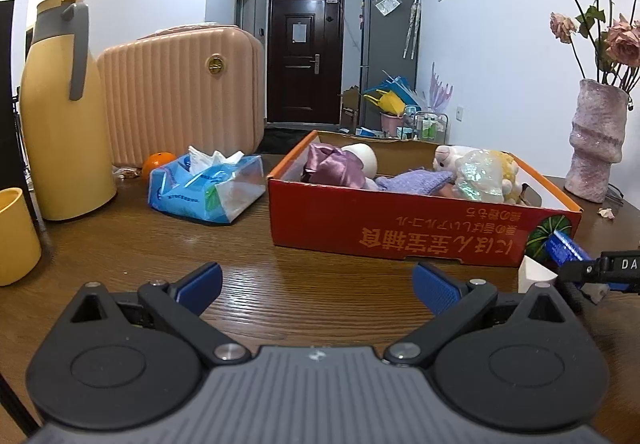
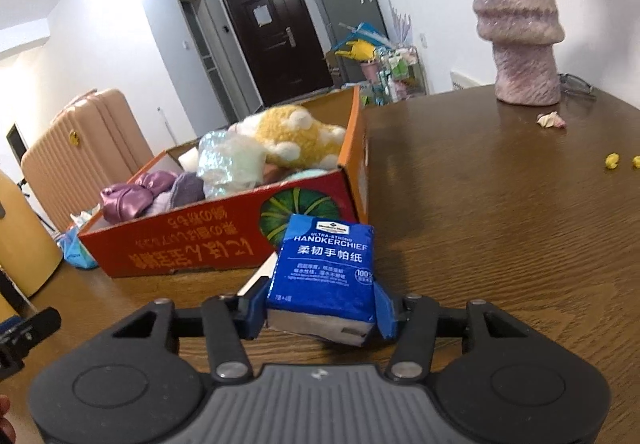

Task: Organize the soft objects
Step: 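Grasp the blue handkerchief pack with the right tool and lift it, then grasp the white wedge sponge with the left tool while the right tool holds the handkerchief pack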

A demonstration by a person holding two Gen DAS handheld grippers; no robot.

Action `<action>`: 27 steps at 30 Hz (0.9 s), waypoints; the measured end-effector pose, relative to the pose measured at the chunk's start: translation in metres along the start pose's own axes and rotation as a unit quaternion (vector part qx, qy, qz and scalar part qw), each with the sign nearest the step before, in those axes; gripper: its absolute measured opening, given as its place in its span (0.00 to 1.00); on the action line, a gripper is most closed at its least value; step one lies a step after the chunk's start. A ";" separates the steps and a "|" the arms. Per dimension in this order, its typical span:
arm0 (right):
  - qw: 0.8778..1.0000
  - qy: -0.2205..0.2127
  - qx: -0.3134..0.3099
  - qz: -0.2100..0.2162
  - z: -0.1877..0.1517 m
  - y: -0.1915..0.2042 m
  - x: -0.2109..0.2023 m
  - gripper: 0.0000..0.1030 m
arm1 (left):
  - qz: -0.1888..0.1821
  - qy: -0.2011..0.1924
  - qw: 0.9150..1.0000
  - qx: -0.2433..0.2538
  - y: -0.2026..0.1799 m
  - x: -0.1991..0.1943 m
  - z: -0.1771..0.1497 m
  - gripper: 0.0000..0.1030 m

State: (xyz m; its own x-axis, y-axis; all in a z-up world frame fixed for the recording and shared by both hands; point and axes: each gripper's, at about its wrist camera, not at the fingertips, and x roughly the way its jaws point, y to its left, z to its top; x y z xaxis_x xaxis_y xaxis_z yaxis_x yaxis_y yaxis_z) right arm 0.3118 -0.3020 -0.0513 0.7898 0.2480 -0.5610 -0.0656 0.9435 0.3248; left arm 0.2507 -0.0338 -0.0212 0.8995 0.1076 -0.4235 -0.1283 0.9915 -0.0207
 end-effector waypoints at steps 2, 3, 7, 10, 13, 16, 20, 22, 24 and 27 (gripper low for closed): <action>1.000 -0.009 0.002 -0.001 0.001 -0.001 -0.004 0.50 | -0.003 0.002 1.000 0.000 -0.005 0.002 0.000 1.00; 1.000 -0.013 0.002 -0.002 0.002 -0.002 -0.006 0.50 | -0.004 0.004 1.000 0.000 -0.007 0.003 0.000 1.00; 1.000 -0.029 -0.008 -0.004 0.004 -0.004 -0.015 0.50 | -0.013 0.010 1.000 0.005 -0.020 0.007 0.000 1.00; 0.999 -0.033 -0.012 -0.007 0.005 -0.008 -0.019 0.50 | -0.020 0.014 1.000 0.009 -0.030 0.010 0.000 1.00; 0.999 -0.038 -0.017 -0.010 0.006 -0.013 -0.023 0.50 | -0.025 0.018 0.999 0.014 -0.041 0.014 0.000 1.00; 0.998 -0.047 -0.031 -0.015 0.007 -0.017 -0.028 0.50 | -0.030 0.023 0.999 0.018 -0.051 0.018 -0.001 1.00; 0.997 -0.057 -0.042 -0.023 0.009 -0.025 -0.032 0.50 | -0.032 0.028 0.999 0.024 -0.062 0.021 -0.001 1.00; 0.997 -0.059 -0.043 -0.028 0.010 -0.030 -0.033 0.50 | -0.034 0.034 0.999 0.022 -0.067 0.024 -0.001 1.00; 0.997 -0.061 -0.042 -0.031 0.011 -0.035 -0.034 0.50 | -0.036 0.039 0.998 0.020 -0.072 0.027 -0.001 1.00; 0.996 -0.065 -0.044 -0.036 0.013 -0.041 -0.036 0.50 | -0.039 0.044 0.998 0.021 -0.081 0.030 -0.001 1.00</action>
State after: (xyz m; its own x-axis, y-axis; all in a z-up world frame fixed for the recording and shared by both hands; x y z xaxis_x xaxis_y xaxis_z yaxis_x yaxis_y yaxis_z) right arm 0.2939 -0.3523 -0.0342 0.8666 0.1545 -0.4745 -0.0552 0.9747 0.2164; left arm 0.2879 -0.1105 -0.0336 0.8652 0.0251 -0.5009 -0.0399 0.9990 -0.0188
